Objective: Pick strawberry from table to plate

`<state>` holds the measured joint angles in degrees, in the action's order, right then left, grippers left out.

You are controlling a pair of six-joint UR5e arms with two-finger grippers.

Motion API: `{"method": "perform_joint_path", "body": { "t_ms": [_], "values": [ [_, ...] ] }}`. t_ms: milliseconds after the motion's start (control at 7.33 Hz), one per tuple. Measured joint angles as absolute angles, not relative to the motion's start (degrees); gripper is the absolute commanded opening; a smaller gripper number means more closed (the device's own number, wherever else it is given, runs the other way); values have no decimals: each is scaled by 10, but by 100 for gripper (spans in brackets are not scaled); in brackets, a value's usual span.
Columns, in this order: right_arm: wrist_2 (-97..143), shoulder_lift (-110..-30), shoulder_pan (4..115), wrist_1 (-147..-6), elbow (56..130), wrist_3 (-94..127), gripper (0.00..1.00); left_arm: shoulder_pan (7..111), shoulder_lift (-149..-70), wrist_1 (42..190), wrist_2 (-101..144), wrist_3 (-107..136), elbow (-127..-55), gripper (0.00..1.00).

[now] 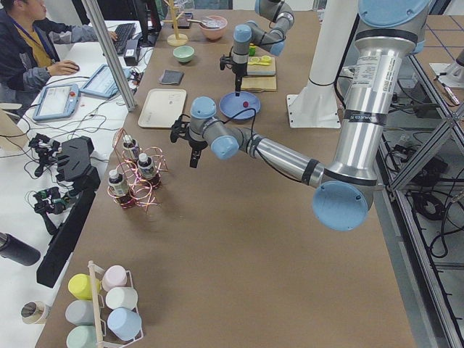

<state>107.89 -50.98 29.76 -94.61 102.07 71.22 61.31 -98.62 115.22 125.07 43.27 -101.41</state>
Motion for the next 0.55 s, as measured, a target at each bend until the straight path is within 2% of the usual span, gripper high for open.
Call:
{"method": "perform_joint_path", "body": {
  "t_ms": [273, 545],
  "values": [
    [1163, -595, 438, -1031, 1134, 558, 100, 702, -954, 1106, 1292, 314, -1019, 97],
    [1244, -703, 594, -1044, 1144, 321, 100, 787, -937, 1019, 1307, 187, -1019, 97]
  ]
}}
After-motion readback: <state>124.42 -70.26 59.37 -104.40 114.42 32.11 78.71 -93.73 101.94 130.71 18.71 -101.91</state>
